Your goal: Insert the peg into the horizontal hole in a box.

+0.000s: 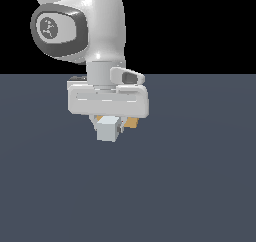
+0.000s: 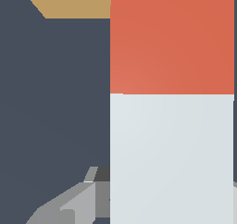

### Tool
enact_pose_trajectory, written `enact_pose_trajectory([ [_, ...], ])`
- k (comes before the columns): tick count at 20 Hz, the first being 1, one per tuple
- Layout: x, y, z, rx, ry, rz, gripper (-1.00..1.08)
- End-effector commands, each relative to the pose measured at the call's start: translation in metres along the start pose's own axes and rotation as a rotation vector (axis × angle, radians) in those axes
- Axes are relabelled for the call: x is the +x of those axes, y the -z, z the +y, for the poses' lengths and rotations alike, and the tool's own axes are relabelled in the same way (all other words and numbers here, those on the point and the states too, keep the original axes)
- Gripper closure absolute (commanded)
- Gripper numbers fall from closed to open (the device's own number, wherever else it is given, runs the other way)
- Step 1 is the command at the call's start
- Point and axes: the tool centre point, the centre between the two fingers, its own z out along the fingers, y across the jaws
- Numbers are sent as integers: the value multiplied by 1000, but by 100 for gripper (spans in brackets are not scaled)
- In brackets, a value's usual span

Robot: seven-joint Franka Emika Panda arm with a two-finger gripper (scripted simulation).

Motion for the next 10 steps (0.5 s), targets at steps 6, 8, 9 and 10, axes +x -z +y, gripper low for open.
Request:
enact_pose_trajectory([
  [6, 1, 1, 1, -2, 1, 0, 108],
  [8, 6, 1, 0, -2, 1, 0, 108],
  [9, 9, 1, 0, -2, 1, 0, 108],
  [10, 13, 2, 0, -3, 1, 1, 108],
])
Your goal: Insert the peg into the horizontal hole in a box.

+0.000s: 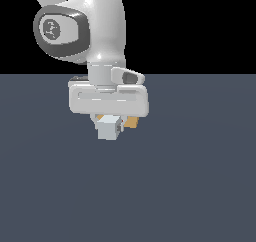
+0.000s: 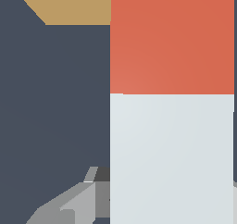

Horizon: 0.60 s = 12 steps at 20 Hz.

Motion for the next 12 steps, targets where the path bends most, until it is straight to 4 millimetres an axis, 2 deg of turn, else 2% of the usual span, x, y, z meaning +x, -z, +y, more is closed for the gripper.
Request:
enact_pose_trajectory([
  [1, 11, 2, 1, -4, 2, 1, 108],
  [8, 60, 3, 1, -6, 2, 2, 108],
  [12, 77, 3, 1, -7, 2, 2, 108],
])
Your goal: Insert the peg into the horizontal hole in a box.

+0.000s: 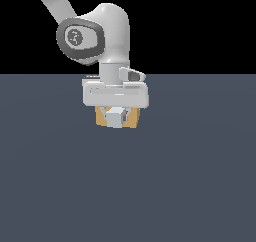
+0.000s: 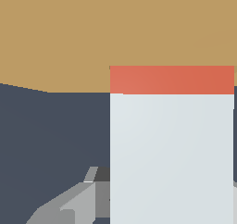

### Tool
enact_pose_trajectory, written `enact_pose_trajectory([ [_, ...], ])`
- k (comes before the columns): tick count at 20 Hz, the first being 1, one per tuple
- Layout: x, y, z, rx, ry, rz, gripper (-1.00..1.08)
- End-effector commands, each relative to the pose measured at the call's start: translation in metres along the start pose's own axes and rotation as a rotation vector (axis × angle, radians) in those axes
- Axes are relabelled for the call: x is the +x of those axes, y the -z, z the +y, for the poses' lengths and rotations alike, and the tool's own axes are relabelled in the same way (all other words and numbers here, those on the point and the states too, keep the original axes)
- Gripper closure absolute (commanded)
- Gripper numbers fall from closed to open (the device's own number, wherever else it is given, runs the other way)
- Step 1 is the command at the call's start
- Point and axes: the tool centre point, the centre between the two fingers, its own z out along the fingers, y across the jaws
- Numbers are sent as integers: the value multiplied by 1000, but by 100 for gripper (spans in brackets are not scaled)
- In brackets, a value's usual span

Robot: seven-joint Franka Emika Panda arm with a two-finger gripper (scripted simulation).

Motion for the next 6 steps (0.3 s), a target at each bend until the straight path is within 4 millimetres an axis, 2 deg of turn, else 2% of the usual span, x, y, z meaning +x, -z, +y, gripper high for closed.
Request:
enact_pose_trajectory([
  [1, 8, 2, 2, -4, -2, 1, 108],
  [6, 10, 2, 3, -4, -2, 1, 108],
])
